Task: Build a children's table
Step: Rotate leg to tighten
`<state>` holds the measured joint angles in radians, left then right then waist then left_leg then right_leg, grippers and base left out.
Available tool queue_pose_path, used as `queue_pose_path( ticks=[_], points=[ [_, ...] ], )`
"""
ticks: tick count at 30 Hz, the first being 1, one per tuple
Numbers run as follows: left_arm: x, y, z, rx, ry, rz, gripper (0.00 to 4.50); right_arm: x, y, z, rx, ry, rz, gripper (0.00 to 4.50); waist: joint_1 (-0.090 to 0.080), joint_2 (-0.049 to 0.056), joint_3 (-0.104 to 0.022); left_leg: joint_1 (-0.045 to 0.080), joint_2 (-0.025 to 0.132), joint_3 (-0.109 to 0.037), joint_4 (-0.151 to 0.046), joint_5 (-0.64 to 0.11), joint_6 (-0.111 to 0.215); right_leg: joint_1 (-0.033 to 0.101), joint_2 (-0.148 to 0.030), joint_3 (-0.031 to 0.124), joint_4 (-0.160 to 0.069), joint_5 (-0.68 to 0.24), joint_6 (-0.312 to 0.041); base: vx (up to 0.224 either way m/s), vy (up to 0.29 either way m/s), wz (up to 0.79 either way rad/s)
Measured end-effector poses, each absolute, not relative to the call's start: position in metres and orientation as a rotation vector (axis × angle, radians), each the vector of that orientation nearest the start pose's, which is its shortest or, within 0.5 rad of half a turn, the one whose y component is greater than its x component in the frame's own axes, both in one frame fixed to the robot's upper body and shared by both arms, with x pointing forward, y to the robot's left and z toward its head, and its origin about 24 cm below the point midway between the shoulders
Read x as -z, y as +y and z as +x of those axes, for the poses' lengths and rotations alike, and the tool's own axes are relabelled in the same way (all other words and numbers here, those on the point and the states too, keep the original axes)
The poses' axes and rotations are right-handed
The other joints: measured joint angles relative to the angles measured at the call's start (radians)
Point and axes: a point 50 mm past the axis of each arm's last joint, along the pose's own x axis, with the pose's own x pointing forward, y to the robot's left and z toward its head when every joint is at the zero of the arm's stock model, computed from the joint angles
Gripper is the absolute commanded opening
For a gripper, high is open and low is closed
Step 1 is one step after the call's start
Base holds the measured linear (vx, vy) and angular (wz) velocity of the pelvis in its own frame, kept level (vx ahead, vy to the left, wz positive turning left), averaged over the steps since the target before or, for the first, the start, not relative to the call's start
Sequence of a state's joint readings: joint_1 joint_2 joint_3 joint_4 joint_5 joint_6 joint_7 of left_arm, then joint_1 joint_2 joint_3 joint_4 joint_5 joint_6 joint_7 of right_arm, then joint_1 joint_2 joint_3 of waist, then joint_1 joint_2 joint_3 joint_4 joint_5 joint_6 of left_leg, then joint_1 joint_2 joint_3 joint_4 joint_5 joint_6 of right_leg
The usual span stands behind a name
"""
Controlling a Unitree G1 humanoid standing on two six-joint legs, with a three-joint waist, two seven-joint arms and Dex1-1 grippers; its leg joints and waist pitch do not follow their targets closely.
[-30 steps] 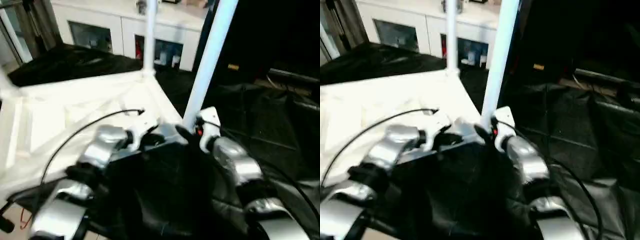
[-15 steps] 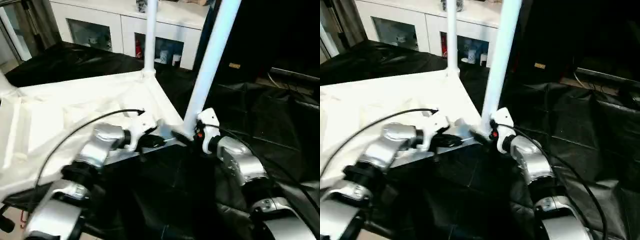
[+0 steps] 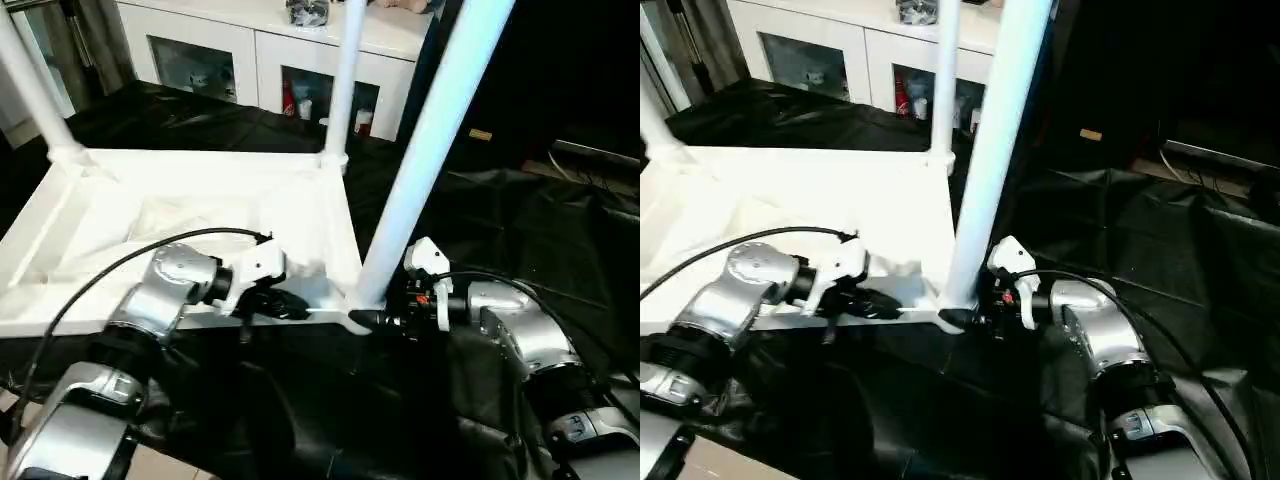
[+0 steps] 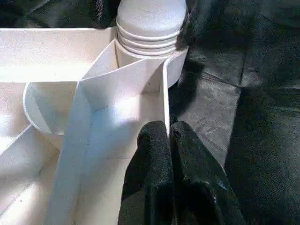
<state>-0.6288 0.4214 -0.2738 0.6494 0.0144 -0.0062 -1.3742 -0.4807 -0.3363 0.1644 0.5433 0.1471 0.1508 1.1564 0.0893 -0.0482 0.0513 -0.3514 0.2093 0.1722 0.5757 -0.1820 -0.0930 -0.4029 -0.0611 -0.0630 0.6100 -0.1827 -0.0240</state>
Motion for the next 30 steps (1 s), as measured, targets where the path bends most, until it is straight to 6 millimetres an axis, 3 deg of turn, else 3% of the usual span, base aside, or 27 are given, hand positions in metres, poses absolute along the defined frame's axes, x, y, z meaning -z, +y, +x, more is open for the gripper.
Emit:
queue_pose_path(
  ticks=[10,14,17,23,30],
  points=[
    [-0.06,0.143,0.317,1.46,0.424,0.43,0.0,-0.042,-0.137,0.304,-1.224,0.357,-0.075,3.03,0.009,0.0,0.0,-0.001,0.0,0.0,0.0,0.0,0.0,0.0,-0.001,0.0,0.0,0.0,0.0,0.0,0.0,0.0],
    [-0.056,0.135,0.323,1.359,0.409,0.41,0.0,-0.034,-0.134,0.311,-1.07,0.333,-0.04,2.72,0.005,-0.001,0.0,0.001,0.0,0.0,0.001,0.0,0.0,0.001,-0.001,0.0,0.001,0.0,0.0,0.0,0.0,0.0],
    [-0.055,0.128,0.329,1.279,0.4,0.407,0.0,-0.032,-0.129,0.321,-0.918,0.313,-0.007,2.69,-0.006,0.0,0.0,0.002,-0.001,0.0,0.0,0.0,0.0,0.001,-0.001,0.0,0.001,0.0,0.001,0.0,0.0,0.0],
    [-0.051,0.102,0.34,1.116,0.385,0.369,0.0,-0.029,-0.119,0.337,-0.596,0.294,0.036,2.67,-0.006,0.002,0.0,0.002,-0.001,0.0,0.0,0.0,0.0,0.001,-0.001,0.0,0.001,0.001,0.001,0.0,0.0,0.0],
    [-0.05,0.094,0.341,1.098,0.384,0.361,0.0,-0.029,-0.115,0.342,-0.525,0.272,0.007,2.67,-0.004,0.005,-0.001,0.002,-0.001,0.0,0.0,0.0,0.0,0.001,-0.001,0.001,0.0,0.002,-0.001,0.0,0.0,0.0]
  ],
)
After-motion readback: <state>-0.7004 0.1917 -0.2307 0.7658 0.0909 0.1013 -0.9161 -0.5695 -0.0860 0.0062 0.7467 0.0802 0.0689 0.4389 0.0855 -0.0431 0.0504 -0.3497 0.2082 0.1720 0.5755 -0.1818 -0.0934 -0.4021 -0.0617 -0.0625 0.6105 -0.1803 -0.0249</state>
